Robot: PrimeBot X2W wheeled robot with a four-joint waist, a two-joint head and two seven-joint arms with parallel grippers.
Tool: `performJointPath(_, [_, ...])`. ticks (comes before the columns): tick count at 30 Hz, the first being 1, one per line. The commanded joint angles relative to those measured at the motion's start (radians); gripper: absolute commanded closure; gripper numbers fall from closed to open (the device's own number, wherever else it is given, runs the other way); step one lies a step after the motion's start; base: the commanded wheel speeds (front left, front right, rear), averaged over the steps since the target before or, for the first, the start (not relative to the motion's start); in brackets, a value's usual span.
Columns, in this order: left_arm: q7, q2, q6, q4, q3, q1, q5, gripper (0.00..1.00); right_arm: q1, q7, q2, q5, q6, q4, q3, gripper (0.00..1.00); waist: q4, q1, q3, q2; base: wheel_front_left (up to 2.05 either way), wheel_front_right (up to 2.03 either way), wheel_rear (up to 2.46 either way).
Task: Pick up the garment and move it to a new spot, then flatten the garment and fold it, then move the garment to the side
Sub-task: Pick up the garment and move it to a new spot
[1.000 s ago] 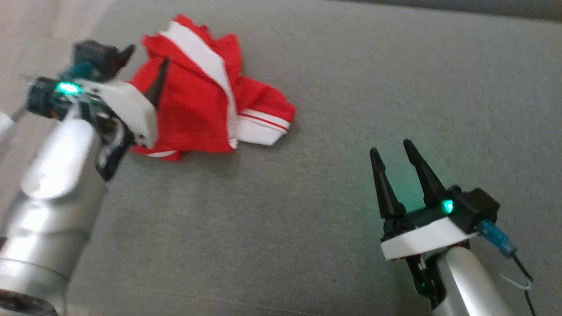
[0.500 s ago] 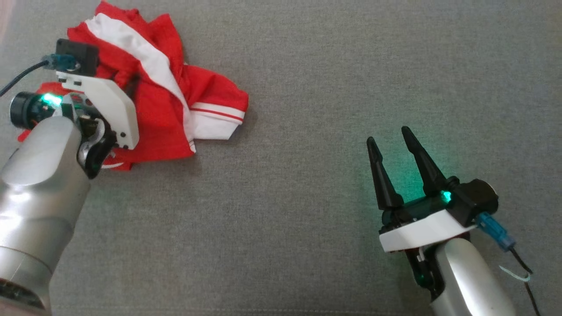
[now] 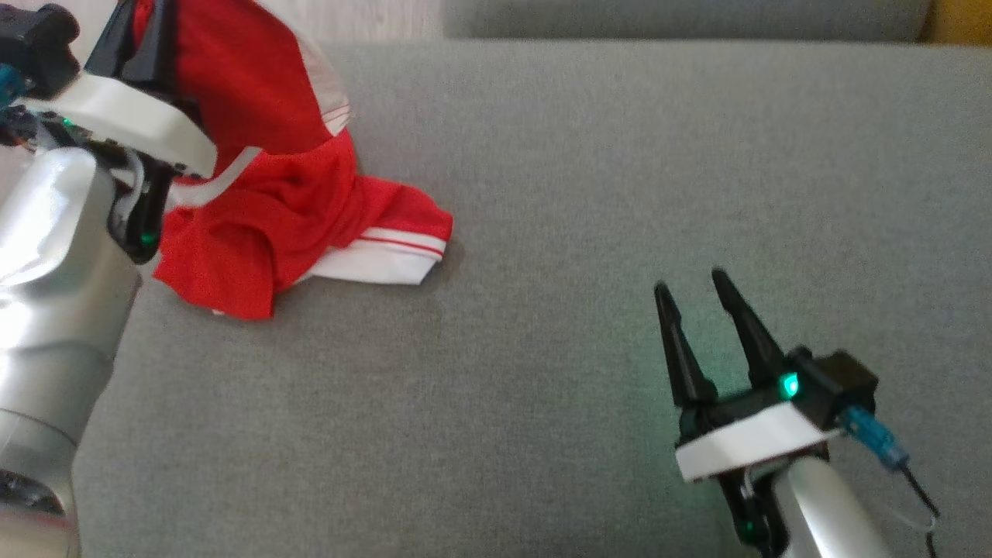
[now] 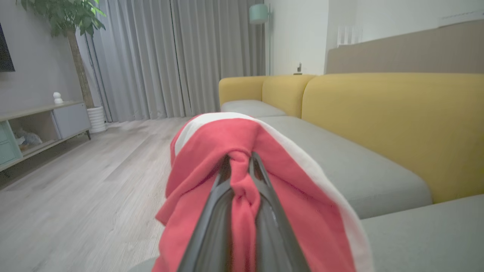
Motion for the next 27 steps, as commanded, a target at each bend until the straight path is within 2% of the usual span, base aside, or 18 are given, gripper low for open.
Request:
performJointPath(1, [-0.016, 0.036, 0.003, -0.047, 0.037, -0.043, 0.005, 1.00, 0.005, -0.011, -0.002, 0.007, -0.001, -0.023, 0.017, 0.00, 0.009, 0.0002, -0.061, 0.0000, 0.00, 0.00, 0.00])
performJointPath(6, [-0.009, 0.036, 0.003, -0.157, 0.017, 0.004, 0.004, 1.00, 0.037, -0.011, -0.002, 0.030, -0.001, -0.018, -0.008, 0.00, 0.012, 0.0002, -0.120, 0.0000, 0.00, 0.00, 0.00])
performJointPath(14, [0.127, 0.041, 0.018, -0.364, -0.070, 0.121, 0.007, 1.00, 0.034, -0.011, -0.002, 0.067, -0.001, -0.017, -0.020, 0.00, -0.051, 0.0002, -0.126, 0.0000, 0.00, 0.00, 0.00])
performJointPath(20, [0.169, 0.004, 0.062, -0.468, -0.122, 0.195, 0.014, 1.00, 0.005, -0.011, -0.002, 0.070, -0.001, -0.030, -0.022, 0.00, -0.165, 0.0002, -0.085, 0.0000, 0.00, 0.00, 0.00])
performJointPath(27, [0.162, -0.083, 0.098, -0.470, -0.165, 0.199, 0.036, 1.00, -0.043, -0.011, -0.002, 0.095, -0.001, -0.061, -0.021, 0.00, -0.349, 0.0002, -0.007, 0.0000, 0.00, 0.00, 0.00])
